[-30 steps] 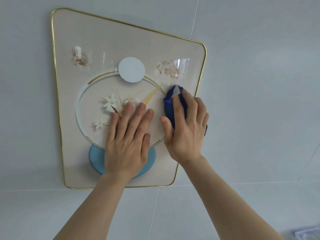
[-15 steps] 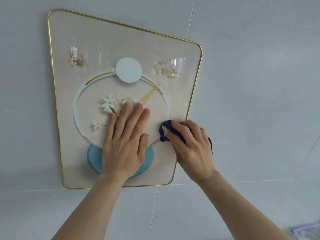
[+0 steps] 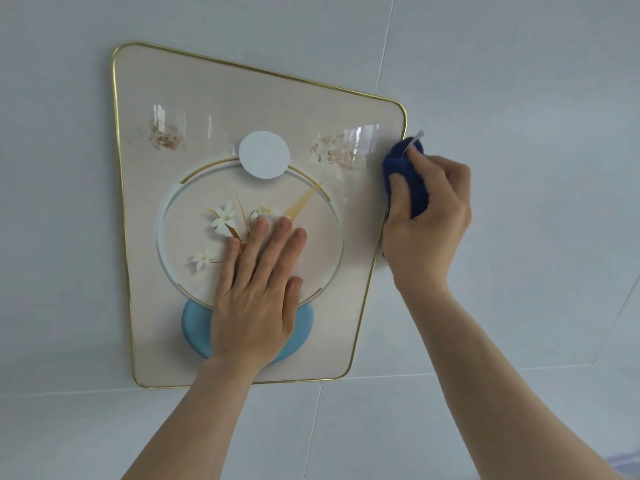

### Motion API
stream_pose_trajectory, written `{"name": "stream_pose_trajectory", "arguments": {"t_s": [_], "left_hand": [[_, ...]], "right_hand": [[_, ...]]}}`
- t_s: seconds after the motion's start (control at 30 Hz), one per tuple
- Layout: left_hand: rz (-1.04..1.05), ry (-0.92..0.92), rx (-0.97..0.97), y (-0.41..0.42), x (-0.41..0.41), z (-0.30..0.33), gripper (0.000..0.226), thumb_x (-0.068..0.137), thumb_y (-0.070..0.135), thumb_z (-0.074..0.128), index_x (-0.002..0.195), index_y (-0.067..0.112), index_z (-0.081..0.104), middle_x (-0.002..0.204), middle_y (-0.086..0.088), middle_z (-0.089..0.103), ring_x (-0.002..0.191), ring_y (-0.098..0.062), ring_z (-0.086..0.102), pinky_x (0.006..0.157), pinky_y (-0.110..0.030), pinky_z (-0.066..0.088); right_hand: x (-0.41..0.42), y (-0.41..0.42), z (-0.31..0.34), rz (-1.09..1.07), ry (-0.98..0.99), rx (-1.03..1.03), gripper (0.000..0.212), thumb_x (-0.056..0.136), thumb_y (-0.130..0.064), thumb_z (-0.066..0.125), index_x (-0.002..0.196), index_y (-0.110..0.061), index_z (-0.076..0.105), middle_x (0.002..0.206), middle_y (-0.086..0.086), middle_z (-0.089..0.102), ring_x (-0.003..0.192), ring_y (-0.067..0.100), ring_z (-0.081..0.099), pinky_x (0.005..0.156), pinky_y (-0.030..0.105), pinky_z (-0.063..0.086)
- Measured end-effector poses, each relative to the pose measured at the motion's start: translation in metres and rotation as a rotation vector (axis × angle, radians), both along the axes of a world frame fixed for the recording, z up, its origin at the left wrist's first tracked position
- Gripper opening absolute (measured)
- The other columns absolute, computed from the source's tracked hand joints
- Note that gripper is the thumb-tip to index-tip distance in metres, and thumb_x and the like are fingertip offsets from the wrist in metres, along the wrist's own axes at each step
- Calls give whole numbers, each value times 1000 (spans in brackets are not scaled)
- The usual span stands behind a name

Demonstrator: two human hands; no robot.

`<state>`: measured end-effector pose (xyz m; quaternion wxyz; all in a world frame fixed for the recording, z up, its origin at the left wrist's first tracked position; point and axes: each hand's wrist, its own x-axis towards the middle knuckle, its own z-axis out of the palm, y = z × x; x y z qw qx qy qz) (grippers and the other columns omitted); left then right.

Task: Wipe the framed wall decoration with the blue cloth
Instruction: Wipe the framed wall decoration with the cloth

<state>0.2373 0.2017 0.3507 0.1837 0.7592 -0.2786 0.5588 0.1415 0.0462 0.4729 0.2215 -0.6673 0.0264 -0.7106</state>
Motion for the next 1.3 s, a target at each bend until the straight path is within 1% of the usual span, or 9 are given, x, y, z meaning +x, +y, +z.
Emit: {"name": "stream_pose_trajectory", "arguments": {"t_s": [0.07, 0.2, 0.33, 0.5, 0.67, 0.83, 0.97, 1.07, 1.3], "left_hand": [[-11, -2, -1, 0, 0, 0, 60, 106, 34, 35, 163, 25, 21, 172, 5, 17, 162, -19, 8, 132, -43, 3], [-21, -6, -2, 1, 0, 0, 60, 106, 34, 36, 163, 25, 21, 172, 6, 16, 162, -18, 8, 132, -43, 4], [-30, -10, -6, 0, 0, -1, 61, 105, 33, 38, 163, 25, 22, 172, 7, 17, 161, -18, 9, 132, -44, 7], [-11, -2, 2, 0, 0, -1, 61, 105, 33, 37, 163, 24, 22, 172, 6, 18, 161, -18, 9, 132, -44, 7], [-14, 5, 12, -1, 1, 0, 62, 105, 33, 37, 163, 25, 21, 172, 6, 16, 162, -18, 8, 132, -44, 6], [8, 11, 13, -1, 1, -1, 64, 104, 34, 40, 164, 25, 18, 173, 5, 14, 162, -18, 6, 132, -43, 4], [13, 8, 26, 1, 1, -1, 63, 105, 35, 39, 164, 25, 18, 173, 5, 15, 162, -18, 7, 132, -44, 6], [16, 5, 24, 2, 0, -1, 62, 105, 35, 38, 164, 25, 20, 172, 6, 17, 161, -18, 9, 132, -44, 7], [5, 3, 8, 0, -1, -1, 61, 105, 34, 38, 163, 25, 22, 172, 6, 21, 161, -18, 11, 132, -44, 10]], "right_hand": [[2, 10, 14, 21, -20, -38, 33, 95, -9, 68, 128, -14, 72, 121, 1, 62, 112, 27, 62, 100, 42, 53], [21, 24, 22, -104, -33, -124, 32, 93, -17, 74, 125, -19, 74, 117, 3, 67, 107, 24, 60, 97, 36, 40], [37, 25, 22, -105, -66, -144, 28, 92, -13, 75, 120, -15, 76, 105, 9, 66, 100, 27, 55, 88, 47, 52], [47, 30, 21, -88, -94, -159, 26, 97, -11, 72, 122, -11, 75, 107, 12, 66, 99, 29, 55, 86, 46, 53], [55, 42, 20, -101, -62, -318, 25, 100, -14, 69, 124, -8, 74, 106, 16, 66, 100, 32, 56, 90, 46, 52], [53, 41, 8, -207, 1, -560, 26, 98, -8, 73, 123, -10, 76, 113, 16, 72, 104, 33, 58, 86, 44, 50], [50, 35, 5, -243, 17, -609, 33, 91, 1, 77, 122, -10, 77, 114, 15, 73, 105, 34, 60, 85, 45, 51], [41, 17, 1, -274, 51, -675, 30, 92, 2, 75, 120, -9, 77, 115, 16, 74, 101, 38, 64, 84, 47, 54], [20, -22, -10, -315, 76, -444, 22, 95, 0, 72, 114, -9, 78, 108, 18, 69, 96, 39, 60, 75, 51, 56]]}}
